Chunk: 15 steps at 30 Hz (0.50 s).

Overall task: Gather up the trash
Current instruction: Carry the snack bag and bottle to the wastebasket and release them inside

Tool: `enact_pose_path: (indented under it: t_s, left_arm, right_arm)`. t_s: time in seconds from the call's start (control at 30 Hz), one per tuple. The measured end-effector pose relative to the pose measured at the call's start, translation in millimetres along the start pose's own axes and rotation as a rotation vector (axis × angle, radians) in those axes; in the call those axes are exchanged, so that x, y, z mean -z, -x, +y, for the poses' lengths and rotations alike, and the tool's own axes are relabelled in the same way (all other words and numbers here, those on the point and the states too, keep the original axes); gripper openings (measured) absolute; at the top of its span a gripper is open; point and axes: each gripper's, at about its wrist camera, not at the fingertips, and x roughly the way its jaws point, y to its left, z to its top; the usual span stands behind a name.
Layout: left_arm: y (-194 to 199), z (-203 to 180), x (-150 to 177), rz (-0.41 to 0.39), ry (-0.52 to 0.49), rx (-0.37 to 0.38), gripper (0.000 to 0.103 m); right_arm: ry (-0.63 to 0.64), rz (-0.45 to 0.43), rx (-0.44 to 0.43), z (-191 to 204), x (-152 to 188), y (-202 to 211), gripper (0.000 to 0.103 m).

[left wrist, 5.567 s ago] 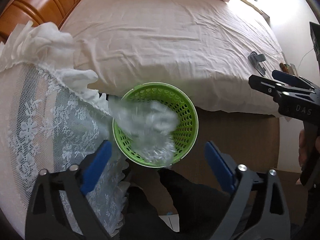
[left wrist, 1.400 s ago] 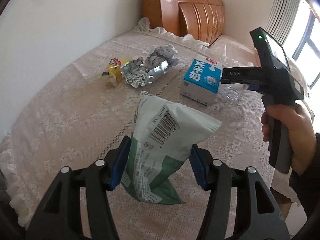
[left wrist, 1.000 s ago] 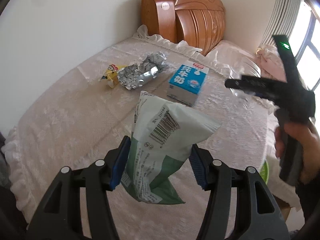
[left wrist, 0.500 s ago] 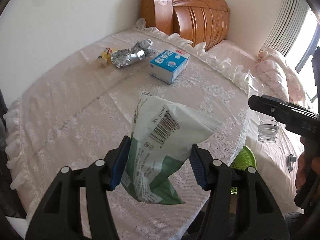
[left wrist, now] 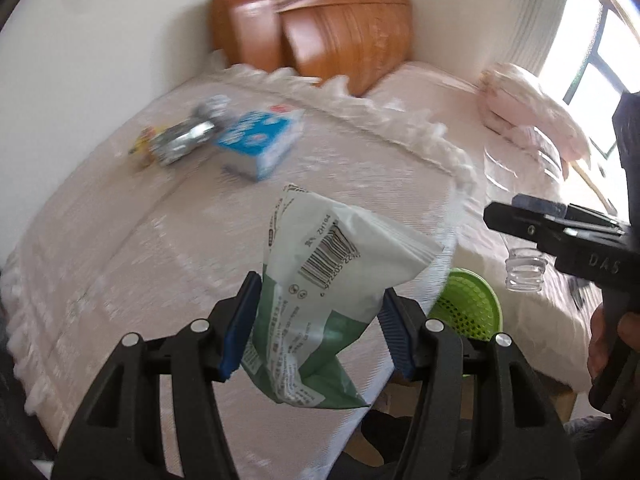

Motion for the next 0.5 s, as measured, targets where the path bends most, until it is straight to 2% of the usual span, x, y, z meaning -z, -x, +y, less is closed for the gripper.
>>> enact_pose_path:
  t_s: [0.13,0.27,0.37,0.5]
  left_arm:
    - [-12,-44,-13,0.009,-0.104,0.067,0.056]
    - [-23,-94,-24,0.014,-0.209,0.135,0.056]
    - [-30,-124,-29,0.032,-0.26,0.175,0.056]
    - [-37,-155,-29,0.057,-0.306,0.185,0.056]
  right_arm:
    - [-0.094,0.011,0.109,-55,26,8,0.069]
    - [-0.182,0.063,0.198,-112,59,2,0.069]
    - [-0.226,0.106,0.212,-146,80,-10,0.07]
    - [-0.239,0.141,0.217,-172,97,-29,0.07]
